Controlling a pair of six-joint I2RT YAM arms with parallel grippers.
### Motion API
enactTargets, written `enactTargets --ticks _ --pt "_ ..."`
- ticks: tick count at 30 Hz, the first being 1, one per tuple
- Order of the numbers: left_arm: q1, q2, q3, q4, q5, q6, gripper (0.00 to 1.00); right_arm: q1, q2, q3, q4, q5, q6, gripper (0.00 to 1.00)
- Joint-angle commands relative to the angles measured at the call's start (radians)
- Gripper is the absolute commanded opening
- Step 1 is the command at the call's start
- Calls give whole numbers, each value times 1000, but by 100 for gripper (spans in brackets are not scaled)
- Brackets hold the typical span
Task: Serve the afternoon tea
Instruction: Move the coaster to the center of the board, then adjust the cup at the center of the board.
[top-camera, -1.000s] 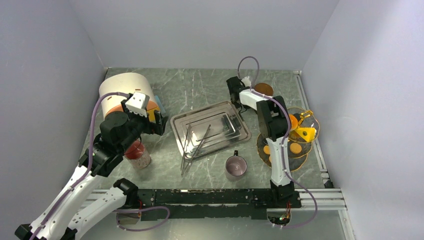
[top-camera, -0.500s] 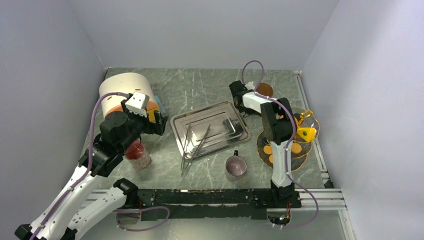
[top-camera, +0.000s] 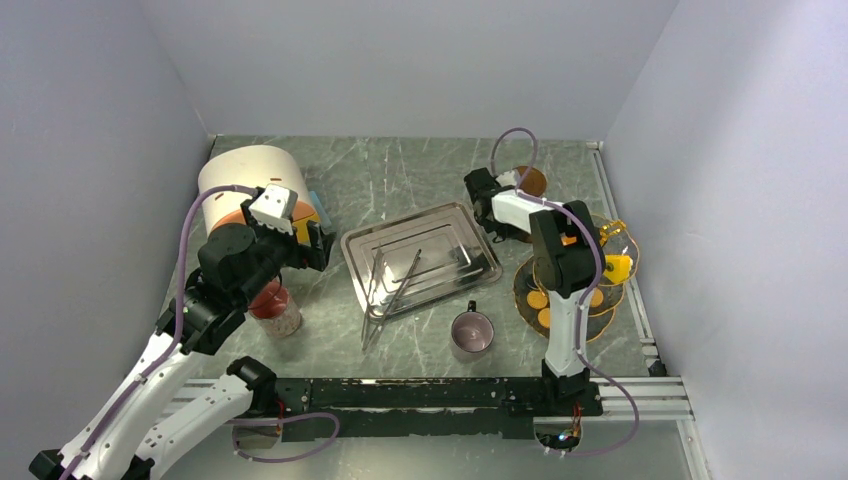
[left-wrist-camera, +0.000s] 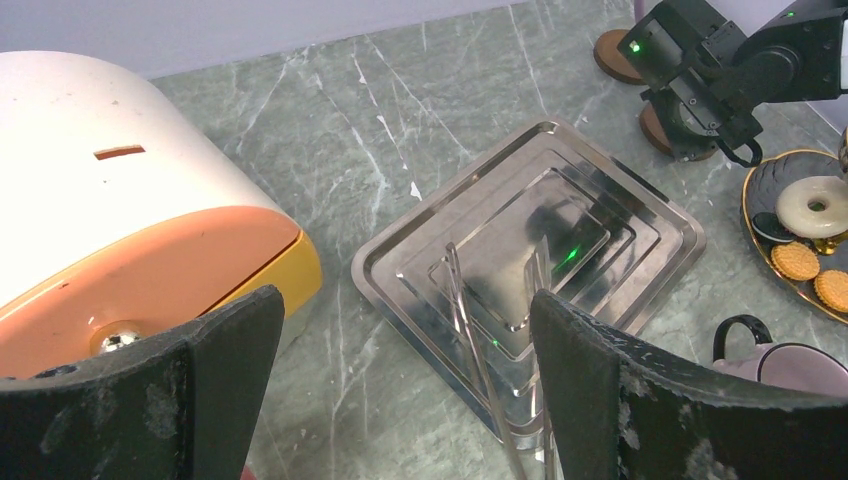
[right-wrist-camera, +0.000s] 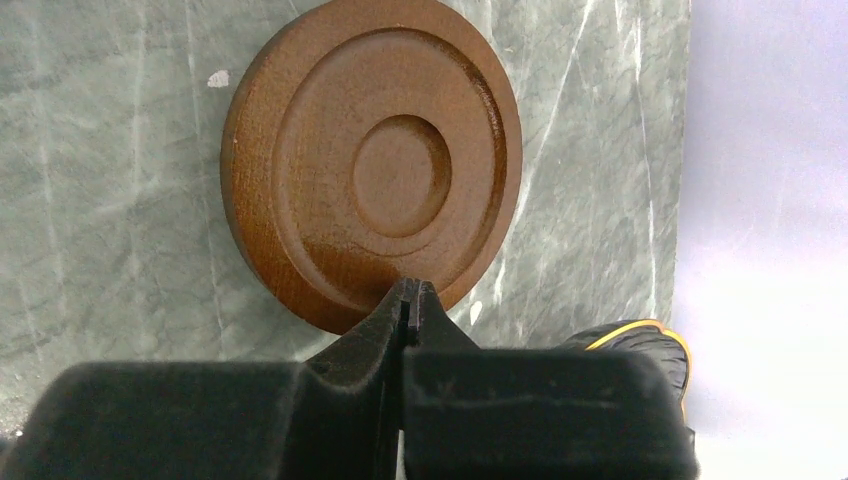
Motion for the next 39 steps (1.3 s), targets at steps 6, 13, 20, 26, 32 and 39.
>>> enactTargets --ticks 6,13,20,26,32,39 --pt "-5 -9 -5 2 -14 12 97 0 27 109 -61 -15 -4 0" --pt "-4 2 -4 -4 -23 9 97 35 -26 296 -119 -53 -38 0" --pt "-5 13 -6 -11 -66 3 98 70 -219 234 -103 -265 -2 11" --pt "-5 30 -13 -11 -102 0 98 76 -462 30 -42 -477 70 24" --pt "-5 40 -21 -3 -101 9 97 84 -677 -157 -33 -659 171 35" --pt "-5 39 -21 -5 -113 11 97 213 -805 -263 -138 -693 417 42"
